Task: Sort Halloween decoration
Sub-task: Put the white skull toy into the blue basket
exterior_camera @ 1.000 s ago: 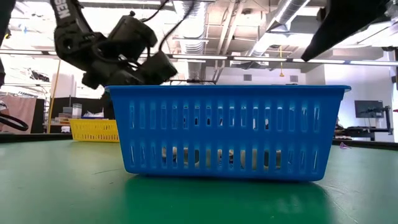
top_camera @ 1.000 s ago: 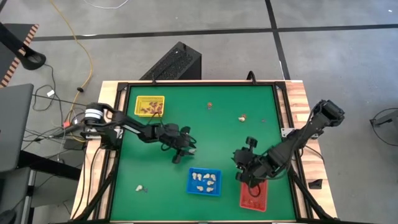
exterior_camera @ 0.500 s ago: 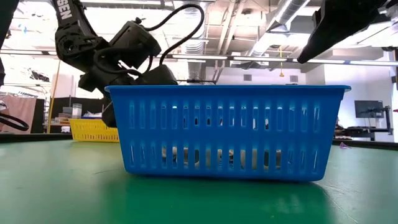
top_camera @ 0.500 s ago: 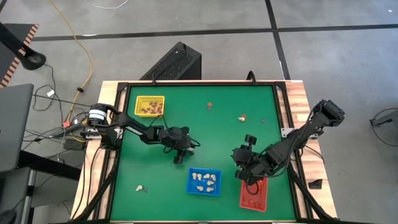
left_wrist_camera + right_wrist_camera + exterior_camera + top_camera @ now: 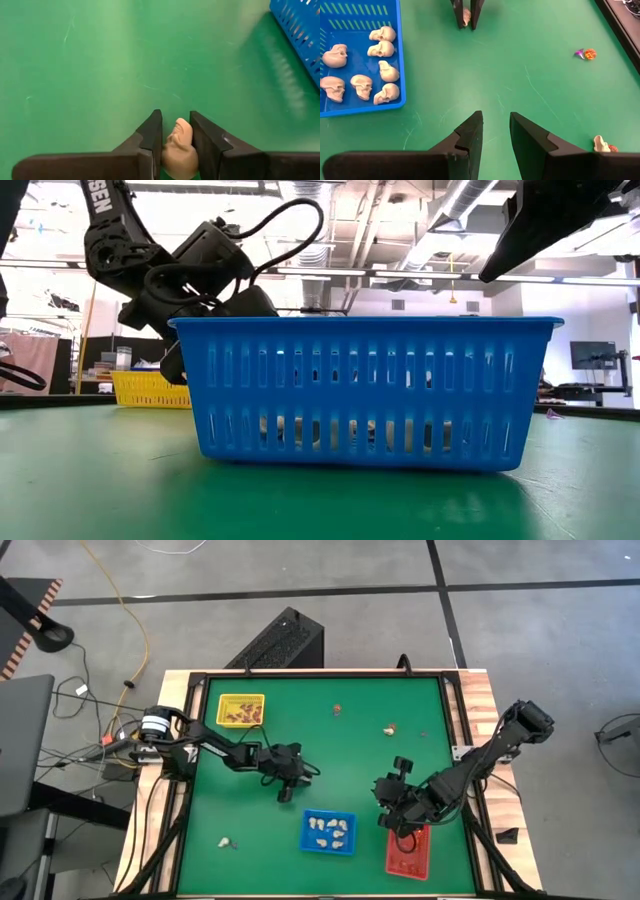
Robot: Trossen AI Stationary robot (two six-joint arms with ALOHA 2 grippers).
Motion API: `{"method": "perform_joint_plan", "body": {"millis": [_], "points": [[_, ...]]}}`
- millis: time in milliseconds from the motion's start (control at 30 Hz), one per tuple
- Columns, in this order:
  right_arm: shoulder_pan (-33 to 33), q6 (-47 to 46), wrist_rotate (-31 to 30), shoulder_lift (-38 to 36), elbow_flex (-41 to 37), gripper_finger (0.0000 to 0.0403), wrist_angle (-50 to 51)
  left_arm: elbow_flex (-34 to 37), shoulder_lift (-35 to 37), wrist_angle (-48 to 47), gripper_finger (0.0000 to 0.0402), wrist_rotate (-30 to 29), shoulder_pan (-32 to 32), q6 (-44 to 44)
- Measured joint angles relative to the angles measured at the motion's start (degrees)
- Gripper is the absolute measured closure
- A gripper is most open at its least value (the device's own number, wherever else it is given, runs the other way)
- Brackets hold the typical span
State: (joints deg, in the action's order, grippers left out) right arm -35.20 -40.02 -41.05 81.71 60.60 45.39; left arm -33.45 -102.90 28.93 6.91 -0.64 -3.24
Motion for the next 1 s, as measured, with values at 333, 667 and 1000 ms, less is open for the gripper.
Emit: {"method": "perform_joint_plan", "body": {"millis": [333,667,1000], "points": [[0.0,0.0,0.0,0.0,0.0,0.0275,-0.1,0.1,7.1,19.0,0.0325,7.3,2.2,2.2],[1.7,0.0,0.0,0.0,0.0,0.0275,-0.4,-5.2,6.2,22.1,0.0308,6.7,13.7,4.1],[1.6,0.0,0.3,0.0,0.0,0.0275,-1.3,-8.5,6.2,19.9,0.0211,-4.3,17.7,3.0]]}}
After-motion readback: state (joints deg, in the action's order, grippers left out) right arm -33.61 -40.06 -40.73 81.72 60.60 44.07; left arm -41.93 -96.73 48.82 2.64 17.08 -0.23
